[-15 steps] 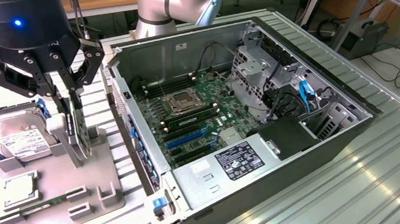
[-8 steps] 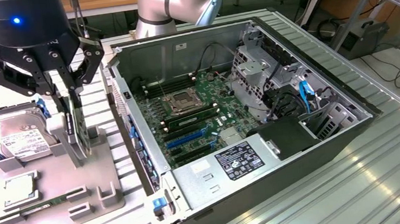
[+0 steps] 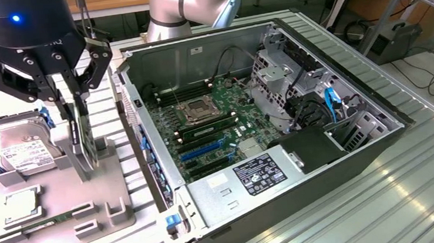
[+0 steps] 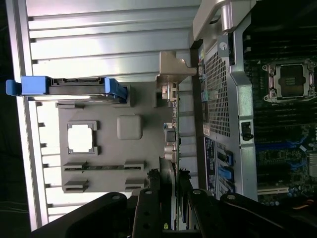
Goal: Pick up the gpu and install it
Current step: 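Pick up the gpu and move the gpu toward the slot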
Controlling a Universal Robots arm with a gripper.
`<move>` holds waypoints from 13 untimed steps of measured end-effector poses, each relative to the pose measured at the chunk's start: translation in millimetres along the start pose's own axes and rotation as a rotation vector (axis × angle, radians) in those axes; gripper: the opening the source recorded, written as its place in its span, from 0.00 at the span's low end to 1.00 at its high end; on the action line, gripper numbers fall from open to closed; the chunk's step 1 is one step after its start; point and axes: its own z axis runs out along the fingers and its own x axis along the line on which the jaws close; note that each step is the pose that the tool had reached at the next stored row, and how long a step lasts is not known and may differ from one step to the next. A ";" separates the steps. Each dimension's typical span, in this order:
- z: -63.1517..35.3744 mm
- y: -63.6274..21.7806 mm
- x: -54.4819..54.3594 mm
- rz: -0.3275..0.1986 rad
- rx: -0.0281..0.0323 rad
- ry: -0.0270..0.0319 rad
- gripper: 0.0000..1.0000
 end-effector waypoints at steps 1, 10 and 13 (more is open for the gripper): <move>-0.4 0.0 0.0 0.000 0.0000 0.0000 0.26; -4.2 0.1 -0.1 0.000 0.0000 0.0000 0.26; -5.6 0.2 -0.1 0.000 -0.0001 0.0000 0.26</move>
